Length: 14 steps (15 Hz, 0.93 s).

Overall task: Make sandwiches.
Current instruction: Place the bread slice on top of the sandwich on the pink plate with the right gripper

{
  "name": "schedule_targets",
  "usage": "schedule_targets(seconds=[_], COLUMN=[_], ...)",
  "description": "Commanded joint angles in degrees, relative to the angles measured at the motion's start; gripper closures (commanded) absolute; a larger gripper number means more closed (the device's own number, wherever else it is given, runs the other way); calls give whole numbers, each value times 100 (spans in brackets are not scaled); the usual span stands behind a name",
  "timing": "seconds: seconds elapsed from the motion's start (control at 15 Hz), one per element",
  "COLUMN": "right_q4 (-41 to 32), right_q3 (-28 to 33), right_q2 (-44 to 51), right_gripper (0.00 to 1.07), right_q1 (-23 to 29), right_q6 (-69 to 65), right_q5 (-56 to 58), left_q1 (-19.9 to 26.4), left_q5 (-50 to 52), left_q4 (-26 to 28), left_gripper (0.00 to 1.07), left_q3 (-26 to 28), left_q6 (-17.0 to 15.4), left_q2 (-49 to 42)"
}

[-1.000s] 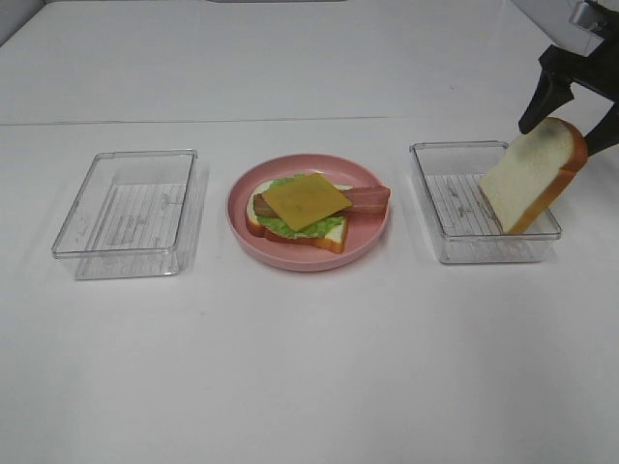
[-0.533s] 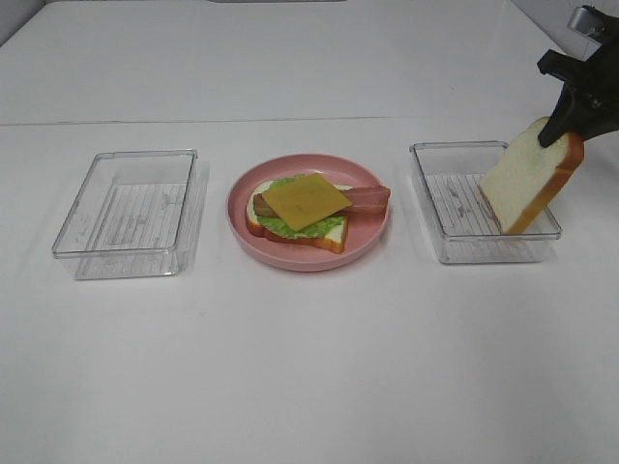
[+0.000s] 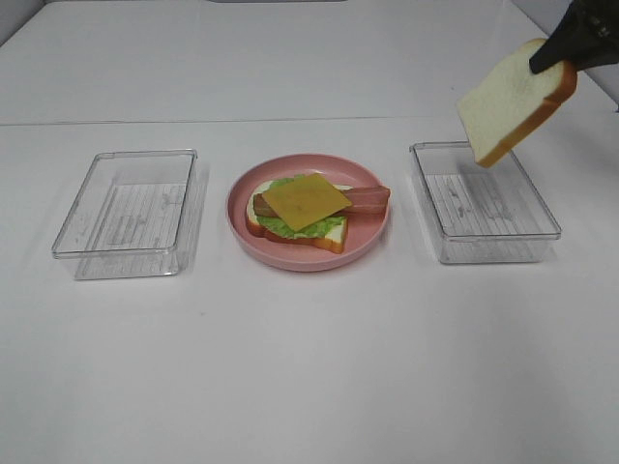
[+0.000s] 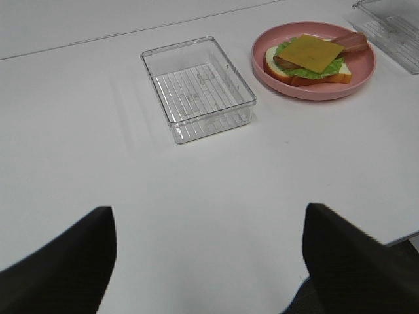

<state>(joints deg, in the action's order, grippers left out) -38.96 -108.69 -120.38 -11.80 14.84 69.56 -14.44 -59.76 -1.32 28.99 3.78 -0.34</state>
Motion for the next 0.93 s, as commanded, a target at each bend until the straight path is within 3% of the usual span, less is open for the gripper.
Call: schedule_targets(seconds=[0.07, 0.27, 0.4, 0.6, 0.93], right_q4=[-682, -1690, -2309, -2544, -3392], right_q3=[470, 1180, 1524, 1908, 2389], right_q2=[332, 384, 384, 384, 138], right_gripper=[107, 107, 107, 107, 107], right_q1=[206, 739, 1318, 1822, 1896], right_q6=[487, 911, 1077, 1077, 1358], right_q5=[441, 229, -533, -1593, -2338], left_q1=[6, 6, 6, 6, 6], left_q5=[97, 97, 97, 97, 97], left_q4=[34, 34, 34, 34, 34], left_gripper=[33, 33, 33, 33, 33], left_q3=[-23, -23, -23, -23, -23], left_q6=[-6, -6, -6, -6, -6], left_q2=[-109, -109, -109, -109, -109])
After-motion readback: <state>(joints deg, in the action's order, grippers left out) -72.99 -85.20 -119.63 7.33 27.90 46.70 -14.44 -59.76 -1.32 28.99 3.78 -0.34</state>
